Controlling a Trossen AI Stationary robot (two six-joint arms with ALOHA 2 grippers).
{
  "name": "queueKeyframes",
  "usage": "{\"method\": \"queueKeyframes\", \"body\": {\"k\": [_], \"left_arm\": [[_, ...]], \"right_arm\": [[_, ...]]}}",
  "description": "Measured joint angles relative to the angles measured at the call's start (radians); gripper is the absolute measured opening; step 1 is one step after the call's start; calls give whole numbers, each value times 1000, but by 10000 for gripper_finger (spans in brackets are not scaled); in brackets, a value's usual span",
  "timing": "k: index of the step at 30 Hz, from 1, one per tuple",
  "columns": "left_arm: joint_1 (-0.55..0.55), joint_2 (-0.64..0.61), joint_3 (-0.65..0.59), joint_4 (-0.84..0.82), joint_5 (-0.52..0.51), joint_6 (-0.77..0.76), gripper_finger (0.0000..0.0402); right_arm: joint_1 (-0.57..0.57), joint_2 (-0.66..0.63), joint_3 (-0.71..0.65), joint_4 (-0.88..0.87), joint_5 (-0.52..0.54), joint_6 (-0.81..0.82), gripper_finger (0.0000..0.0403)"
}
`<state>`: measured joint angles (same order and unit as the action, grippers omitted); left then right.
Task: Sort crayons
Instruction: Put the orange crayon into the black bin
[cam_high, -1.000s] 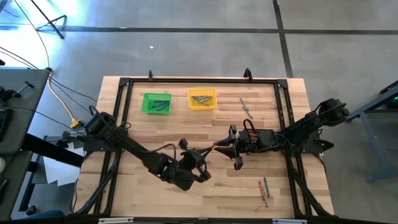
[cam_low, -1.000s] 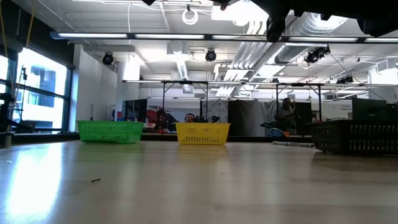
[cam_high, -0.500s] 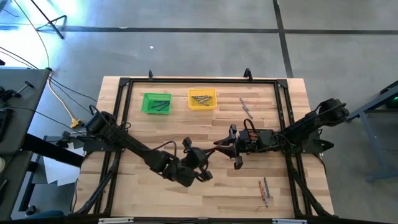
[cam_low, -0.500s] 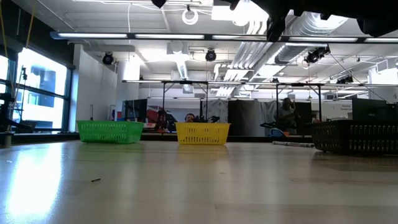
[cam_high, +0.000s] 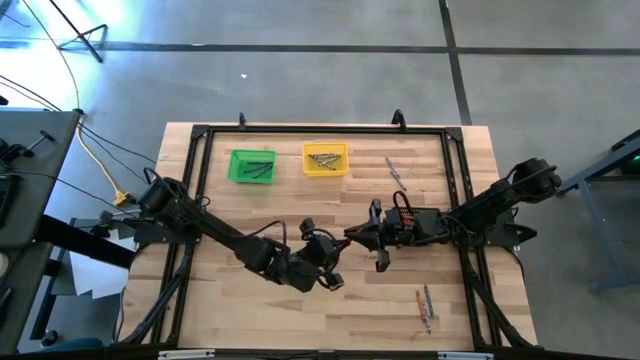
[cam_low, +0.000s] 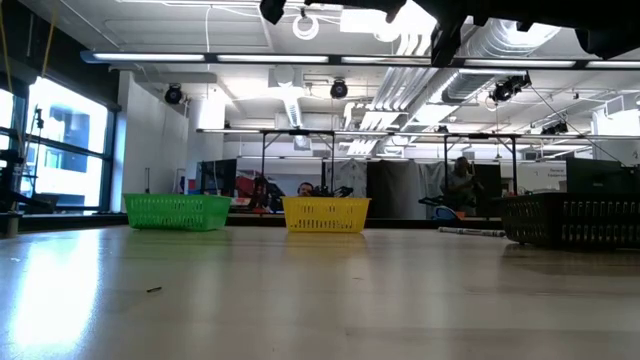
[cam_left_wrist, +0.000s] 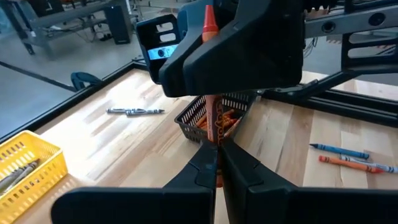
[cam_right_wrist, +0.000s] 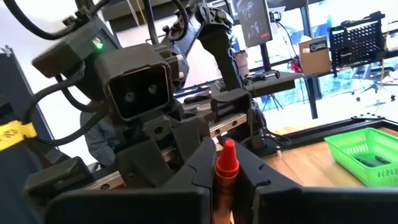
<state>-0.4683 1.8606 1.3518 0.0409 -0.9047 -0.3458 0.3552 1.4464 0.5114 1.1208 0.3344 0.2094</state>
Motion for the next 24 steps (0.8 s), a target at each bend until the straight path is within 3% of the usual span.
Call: {"method": "queueKeyframes", "body": {"k": [7,13,18,24], "left_arm": [[1,0,-1,-16,39,-16,9],[0,0,-1,-16,59,-16,47],[-3,0,-1,-17,90,-16,86],[0,0,-1,-21,100,-9,116]], "right_arm": [[1,0,2,-36,26,19,6],[-1,-32,2,-102,87,-5,4],[-2,-145,2,-320,215,18,2],[-2,-355,2,-737,241,143,2]]}}
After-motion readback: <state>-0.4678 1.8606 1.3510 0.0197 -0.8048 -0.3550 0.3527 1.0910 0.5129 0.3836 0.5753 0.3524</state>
